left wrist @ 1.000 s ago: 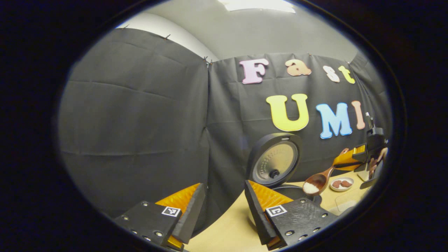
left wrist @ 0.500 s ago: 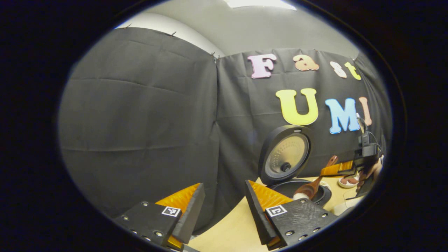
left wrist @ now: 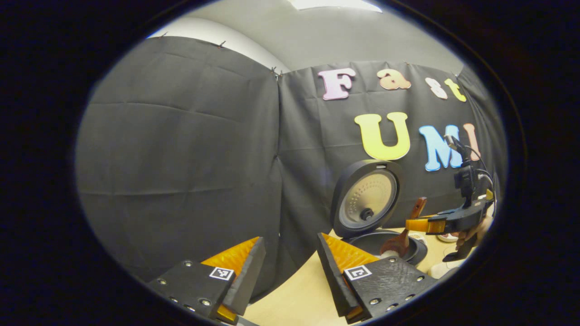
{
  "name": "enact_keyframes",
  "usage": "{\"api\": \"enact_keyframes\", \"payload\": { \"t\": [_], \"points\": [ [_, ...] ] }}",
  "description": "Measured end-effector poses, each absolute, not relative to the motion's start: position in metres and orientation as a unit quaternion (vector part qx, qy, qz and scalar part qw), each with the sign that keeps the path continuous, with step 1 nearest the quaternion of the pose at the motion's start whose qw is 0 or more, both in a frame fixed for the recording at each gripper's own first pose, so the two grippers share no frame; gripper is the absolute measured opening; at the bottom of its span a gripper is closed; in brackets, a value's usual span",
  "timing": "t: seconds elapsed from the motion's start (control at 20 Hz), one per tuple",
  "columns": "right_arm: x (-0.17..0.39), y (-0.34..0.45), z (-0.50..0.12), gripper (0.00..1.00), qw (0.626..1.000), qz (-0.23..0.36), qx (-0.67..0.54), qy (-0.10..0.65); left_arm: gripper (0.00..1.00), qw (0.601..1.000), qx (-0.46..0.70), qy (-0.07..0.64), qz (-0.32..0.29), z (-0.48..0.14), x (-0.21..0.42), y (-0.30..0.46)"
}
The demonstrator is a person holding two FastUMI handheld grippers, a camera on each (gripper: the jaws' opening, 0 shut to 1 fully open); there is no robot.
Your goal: Close the left gripper, press the button to open the rice cooker; take a wooden spoon from the chopstick holder with the right hand, scoop a spoonful of rice and pour it into the rice cooker, then put the wooden spoon back into the chopstick holder.
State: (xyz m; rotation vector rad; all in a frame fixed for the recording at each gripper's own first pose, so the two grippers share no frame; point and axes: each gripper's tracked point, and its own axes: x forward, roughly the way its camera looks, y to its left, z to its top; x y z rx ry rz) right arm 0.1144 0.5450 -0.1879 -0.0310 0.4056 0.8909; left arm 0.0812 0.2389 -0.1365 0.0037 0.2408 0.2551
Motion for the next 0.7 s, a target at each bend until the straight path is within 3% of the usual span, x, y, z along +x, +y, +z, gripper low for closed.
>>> {"api": "enact_keyframes", "payload": {
  "t": [0.5, 0.7],
  "points": [
    [0.081, 0.565, -0.158, 0.07, 0.854, 0.457, -0.250, 0.001, 0.72, 0.986, 0.003, 0.111, 0.123, -0.132, 0.081, 0.245],
    [0.076, 0.559, -0.152, 0.10, 0.854, 0.473, -0.214, 0.030, 0.73, 0.987, 0.002, 0.103, 0.120, -0.126, 0.084, 0.246]
  ]
}}
